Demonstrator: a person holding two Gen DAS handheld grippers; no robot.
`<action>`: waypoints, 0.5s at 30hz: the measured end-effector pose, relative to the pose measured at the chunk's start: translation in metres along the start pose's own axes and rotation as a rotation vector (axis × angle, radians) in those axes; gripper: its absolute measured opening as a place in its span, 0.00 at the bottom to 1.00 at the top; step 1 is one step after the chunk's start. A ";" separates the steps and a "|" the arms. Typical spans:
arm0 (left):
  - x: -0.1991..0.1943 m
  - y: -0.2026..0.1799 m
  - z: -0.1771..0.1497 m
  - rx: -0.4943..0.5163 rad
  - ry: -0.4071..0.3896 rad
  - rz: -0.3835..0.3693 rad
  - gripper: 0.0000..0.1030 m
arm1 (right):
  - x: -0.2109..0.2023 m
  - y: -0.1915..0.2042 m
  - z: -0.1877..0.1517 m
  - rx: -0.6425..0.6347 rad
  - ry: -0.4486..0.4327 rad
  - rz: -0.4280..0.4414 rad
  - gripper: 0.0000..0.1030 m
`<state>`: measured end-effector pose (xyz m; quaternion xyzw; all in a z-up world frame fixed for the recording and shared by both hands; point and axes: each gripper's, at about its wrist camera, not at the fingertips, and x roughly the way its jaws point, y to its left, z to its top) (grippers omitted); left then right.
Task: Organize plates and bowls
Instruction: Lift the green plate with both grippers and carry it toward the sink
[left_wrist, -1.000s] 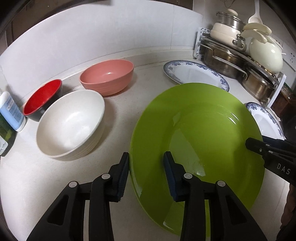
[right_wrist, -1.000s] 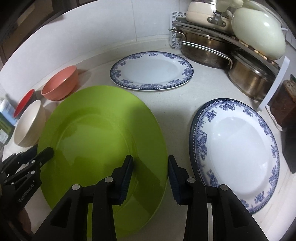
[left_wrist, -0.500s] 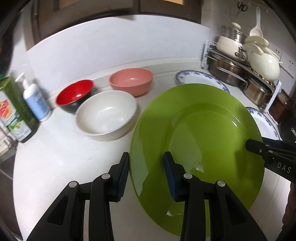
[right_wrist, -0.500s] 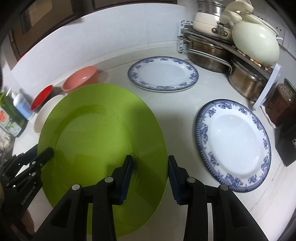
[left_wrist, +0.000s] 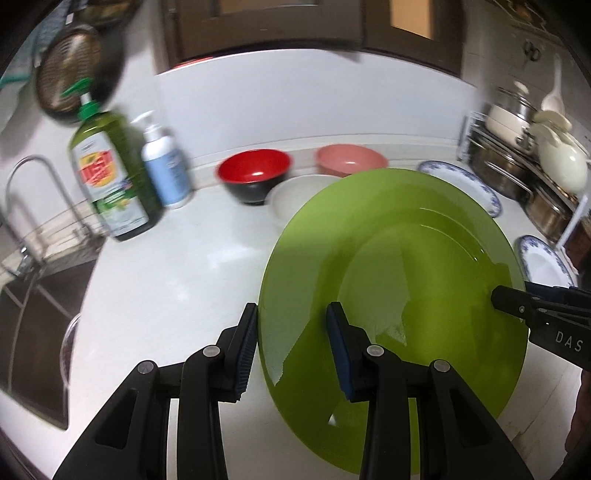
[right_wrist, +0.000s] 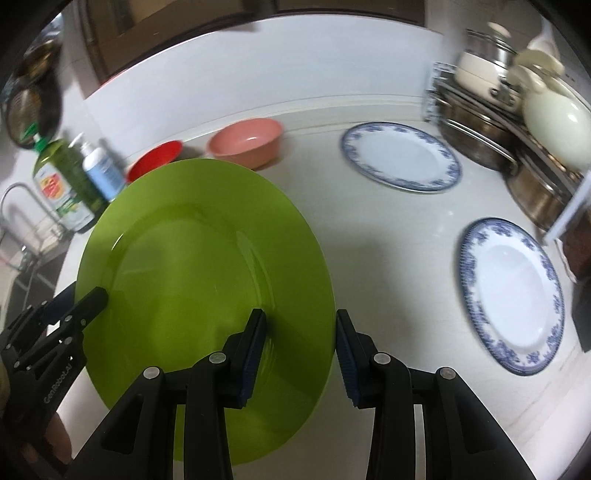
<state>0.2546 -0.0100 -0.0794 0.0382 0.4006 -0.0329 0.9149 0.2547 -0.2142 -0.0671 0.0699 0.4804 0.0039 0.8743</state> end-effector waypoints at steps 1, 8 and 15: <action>-0.001 0.006 -0.002 -0.011 0.003 0.010 0.36 | 0.001 0.006 0.000 -0.010 0.003 0.012 0.38; -0.004 0.047 -0.014 -0.093 0.034 0.078 0.36 | 0.011 0.050 0.000 -0.091 0.033 0.080 0.38; -0.001 0.084 -0.027 -0.159 0.077 0.143 0.36 | 0.031 0.093 0.002 -0.177 0.077 0.126 0.38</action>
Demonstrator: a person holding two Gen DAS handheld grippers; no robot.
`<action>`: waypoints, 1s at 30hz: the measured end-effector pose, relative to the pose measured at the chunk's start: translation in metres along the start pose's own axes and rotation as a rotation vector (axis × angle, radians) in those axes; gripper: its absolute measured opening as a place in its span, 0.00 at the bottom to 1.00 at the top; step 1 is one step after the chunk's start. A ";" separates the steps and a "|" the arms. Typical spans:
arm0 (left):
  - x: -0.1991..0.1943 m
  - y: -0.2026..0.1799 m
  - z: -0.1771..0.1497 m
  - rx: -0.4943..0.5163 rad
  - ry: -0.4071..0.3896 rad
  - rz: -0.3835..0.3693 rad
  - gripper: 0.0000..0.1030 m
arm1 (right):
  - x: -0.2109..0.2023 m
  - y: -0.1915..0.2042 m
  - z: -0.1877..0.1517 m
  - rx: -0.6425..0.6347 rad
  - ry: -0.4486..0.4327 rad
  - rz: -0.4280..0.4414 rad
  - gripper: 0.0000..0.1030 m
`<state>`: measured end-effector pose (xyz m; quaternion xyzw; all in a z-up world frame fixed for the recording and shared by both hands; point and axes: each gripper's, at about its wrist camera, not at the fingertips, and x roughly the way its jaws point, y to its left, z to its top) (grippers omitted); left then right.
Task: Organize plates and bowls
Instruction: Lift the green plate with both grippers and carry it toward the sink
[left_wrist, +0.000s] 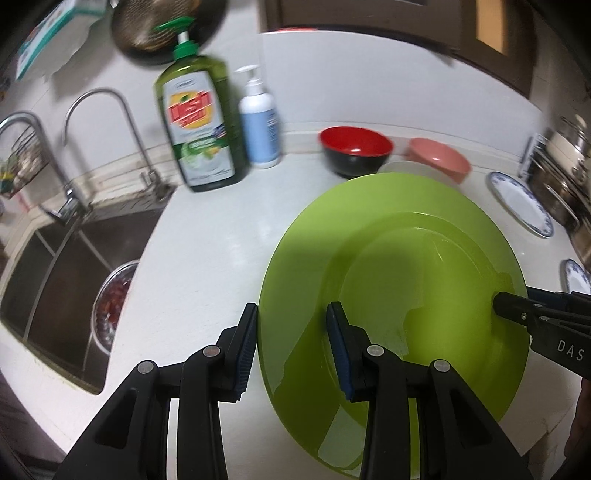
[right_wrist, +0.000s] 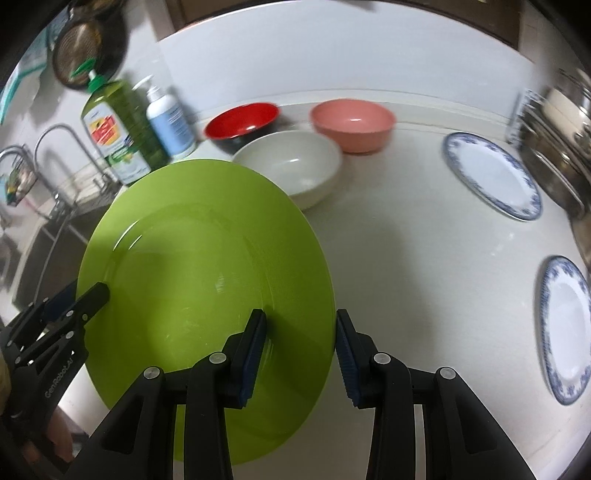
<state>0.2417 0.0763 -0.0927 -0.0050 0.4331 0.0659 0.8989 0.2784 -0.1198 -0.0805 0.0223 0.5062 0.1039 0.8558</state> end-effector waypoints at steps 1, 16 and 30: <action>0.001 0.005 -0.001 -0.008 0.004 0.008 0.36 | 0.004 0.005 0.001 -0.010 0.007 0.007 0.38; 0.034 0.047 -0.021 -0.108 0.095 0.091 0.36 | 0.054 0.055 0.002 -0.122 0.125 0.080 0.38; 0.056 0.052 -0.028 -0.128 0.126 0.110 0.36 | 0.077 0.063 -0.002 -0.143 0.190 0.086 0.38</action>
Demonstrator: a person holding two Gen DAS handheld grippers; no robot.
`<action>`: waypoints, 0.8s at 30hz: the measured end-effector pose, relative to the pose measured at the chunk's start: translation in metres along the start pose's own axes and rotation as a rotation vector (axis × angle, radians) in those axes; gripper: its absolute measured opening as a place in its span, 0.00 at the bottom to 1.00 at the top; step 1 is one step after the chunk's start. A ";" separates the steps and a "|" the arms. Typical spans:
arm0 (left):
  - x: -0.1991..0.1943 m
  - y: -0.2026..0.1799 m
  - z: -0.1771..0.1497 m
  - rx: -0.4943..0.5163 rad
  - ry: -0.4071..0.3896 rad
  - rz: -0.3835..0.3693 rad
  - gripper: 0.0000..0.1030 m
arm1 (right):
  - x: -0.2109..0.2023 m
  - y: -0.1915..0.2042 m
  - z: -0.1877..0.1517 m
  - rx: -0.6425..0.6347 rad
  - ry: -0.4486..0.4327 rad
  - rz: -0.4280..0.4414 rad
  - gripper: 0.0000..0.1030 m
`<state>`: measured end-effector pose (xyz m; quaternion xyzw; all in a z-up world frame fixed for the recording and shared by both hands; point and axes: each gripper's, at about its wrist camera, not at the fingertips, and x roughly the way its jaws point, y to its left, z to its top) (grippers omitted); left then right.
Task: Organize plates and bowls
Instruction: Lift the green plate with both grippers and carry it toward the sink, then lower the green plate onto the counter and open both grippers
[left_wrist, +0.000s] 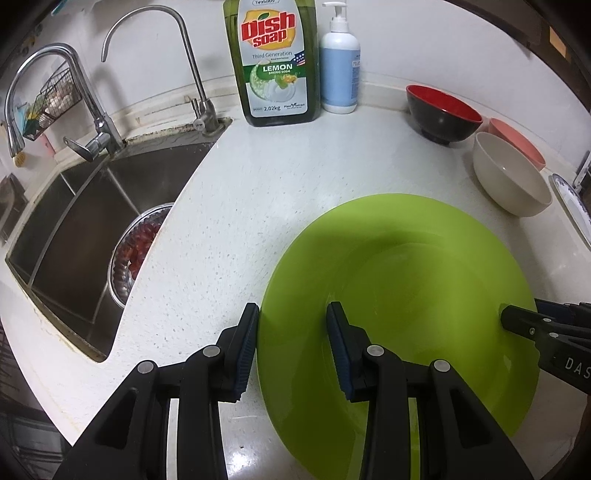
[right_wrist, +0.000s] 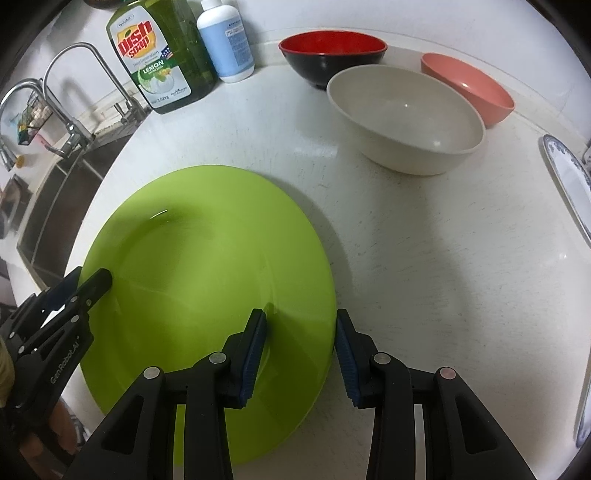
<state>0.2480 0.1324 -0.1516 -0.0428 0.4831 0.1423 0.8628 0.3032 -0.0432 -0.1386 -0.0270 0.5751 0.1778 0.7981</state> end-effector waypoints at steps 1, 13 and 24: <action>0.001 0.000 0.000 -0.001 0.001 -0.001 0.36 | 0.001 0.001 0.000 -0.003 0.002 -0.002 0.38; 0.007 0.003 0.002 0.002 0.026 -0.028 0.37 | 0.004 0.006 0.002 -0.017 -0.001 -0.023 0.38; -0.014 0.004 0.011 0.035 -0.062 -0.010 0.69 | -0.003 0.007 0.000 -0.005 -0.046 -0.039 0.53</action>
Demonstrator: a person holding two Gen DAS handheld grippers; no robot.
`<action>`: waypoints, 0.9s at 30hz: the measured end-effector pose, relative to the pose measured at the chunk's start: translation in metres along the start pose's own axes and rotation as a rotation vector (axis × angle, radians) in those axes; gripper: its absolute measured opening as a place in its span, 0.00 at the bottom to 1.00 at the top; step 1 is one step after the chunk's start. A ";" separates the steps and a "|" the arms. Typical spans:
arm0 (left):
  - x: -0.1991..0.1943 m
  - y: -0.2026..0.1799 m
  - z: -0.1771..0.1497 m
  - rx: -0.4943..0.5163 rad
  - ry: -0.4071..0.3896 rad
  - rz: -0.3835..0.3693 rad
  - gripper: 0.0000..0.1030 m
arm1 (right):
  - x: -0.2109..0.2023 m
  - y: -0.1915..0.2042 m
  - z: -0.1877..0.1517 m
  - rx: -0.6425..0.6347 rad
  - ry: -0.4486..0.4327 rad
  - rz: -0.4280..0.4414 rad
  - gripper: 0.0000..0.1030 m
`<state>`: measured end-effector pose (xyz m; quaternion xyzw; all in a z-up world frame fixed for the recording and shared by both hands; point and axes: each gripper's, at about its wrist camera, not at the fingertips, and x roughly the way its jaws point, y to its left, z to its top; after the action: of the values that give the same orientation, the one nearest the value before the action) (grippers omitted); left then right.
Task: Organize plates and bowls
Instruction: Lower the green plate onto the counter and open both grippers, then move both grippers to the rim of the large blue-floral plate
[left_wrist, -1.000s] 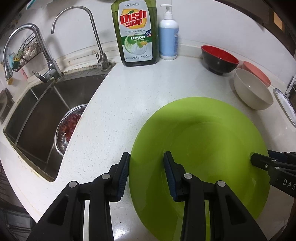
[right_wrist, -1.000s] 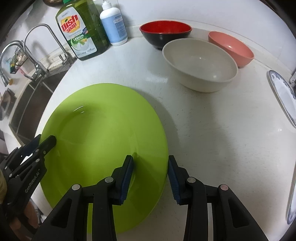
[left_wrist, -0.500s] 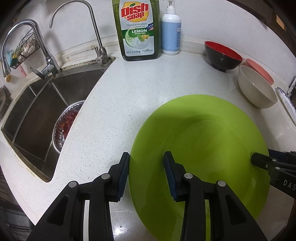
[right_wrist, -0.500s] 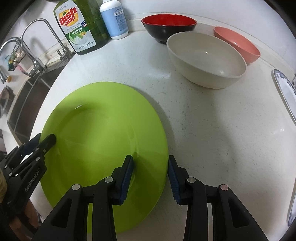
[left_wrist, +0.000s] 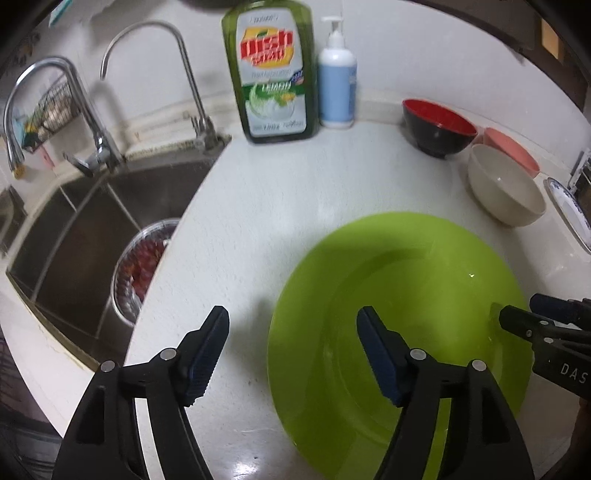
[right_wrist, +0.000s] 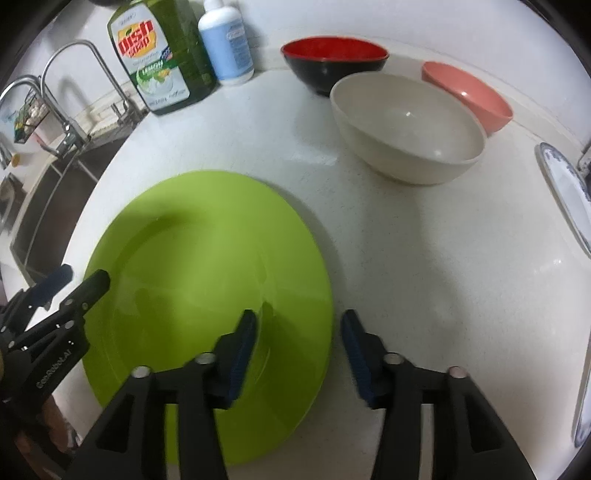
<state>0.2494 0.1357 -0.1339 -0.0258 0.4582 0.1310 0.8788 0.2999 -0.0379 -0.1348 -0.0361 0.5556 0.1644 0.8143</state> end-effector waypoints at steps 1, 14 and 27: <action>-0.003 -0.001 0.001 0.008 -0.008 0.000 0.71 | -0.002 0.000 0.000 -0.001 -0.011 0.000 0.53; -0.053 -0.050 0.015 0.097 -0.169 -0.045 0.95 | -0.062 -0.033 -0.009 0.075 -0.206 -0.013 0.71; -0.104 -0.130 0.016 0.229 -0.322 -0.162 1.00 | -0.135 -0.102 -0.048 0.216 -0.378 -0.131 0.85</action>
<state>0.2387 -0.0087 -0.0500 0.0586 0.3201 0.0093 0.9455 0.2444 -0.1765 -0.0423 0.0471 0.4040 0.0546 0.9119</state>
